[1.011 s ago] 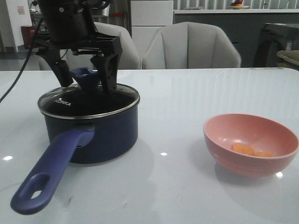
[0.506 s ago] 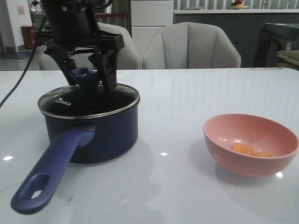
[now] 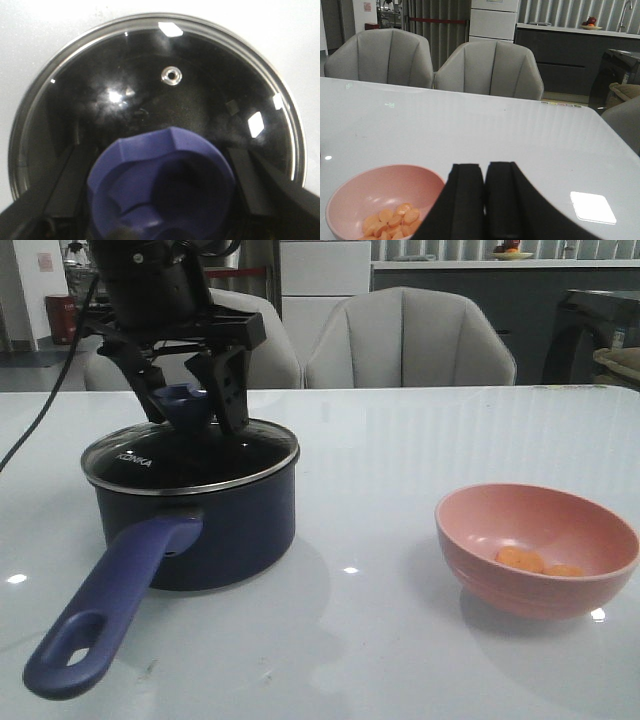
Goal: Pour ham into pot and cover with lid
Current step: 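Lift the glass lid off the saucepan with the left gripper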
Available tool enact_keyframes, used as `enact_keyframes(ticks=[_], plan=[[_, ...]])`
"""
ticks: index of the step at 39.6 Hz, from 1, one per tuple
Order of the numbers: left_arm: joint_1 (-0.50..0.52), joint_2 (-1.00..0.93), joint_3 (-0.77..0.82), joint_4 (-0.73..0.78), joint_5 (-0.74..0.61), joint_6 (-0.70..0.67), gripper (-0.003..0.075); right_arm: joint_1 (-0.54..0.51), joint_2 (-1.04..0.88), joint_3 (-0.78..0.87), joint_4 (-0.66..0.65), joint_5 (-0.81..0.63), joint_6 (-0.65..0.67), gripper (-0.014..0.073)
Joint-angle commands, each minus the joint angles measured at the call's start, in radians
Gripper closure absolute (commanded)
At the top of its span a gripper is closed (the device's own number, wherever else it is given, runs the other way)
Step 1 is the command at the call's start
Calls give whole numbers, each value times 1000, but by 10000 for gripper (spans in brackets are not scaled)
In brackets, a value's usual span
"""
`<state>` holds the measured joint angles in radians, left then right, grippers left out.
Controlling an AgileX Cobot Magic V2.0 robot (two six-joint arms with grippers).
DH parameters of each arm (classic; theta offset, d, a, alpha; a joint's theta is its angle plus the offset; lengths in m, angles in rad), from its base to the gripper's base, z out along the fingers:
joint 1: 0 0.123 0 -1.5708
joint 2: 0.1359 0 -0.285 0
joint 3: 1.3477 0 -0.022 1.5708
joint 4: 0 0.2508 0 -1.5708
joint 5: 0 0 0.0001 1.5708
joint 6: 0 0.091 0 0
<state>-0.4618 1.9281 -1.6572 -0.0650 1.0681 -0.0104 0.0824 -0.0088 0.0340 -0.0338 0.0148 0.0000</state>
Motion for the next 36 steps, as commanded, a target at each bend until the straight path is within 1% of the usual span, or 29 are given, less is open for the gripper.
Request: enact_keyframes(ticks=[1, 9, 23, 36], plan=[[-2, -42, -23, -13, 3, -5, 541, -3, -20, 2, -2, -75, 0, 445], [-2, -42, -28, -11, 6, -5, 565, -3, -20, 2, -2, -75, 0, 445], [-2, -42, -152, -9, 67, -5, 565, -3, -20, 2, -2, -75, 0, 445], [-2, -42, -162, 18, 125, -5, 565, -3, -20, 2, -2, -75, 0, 445]])
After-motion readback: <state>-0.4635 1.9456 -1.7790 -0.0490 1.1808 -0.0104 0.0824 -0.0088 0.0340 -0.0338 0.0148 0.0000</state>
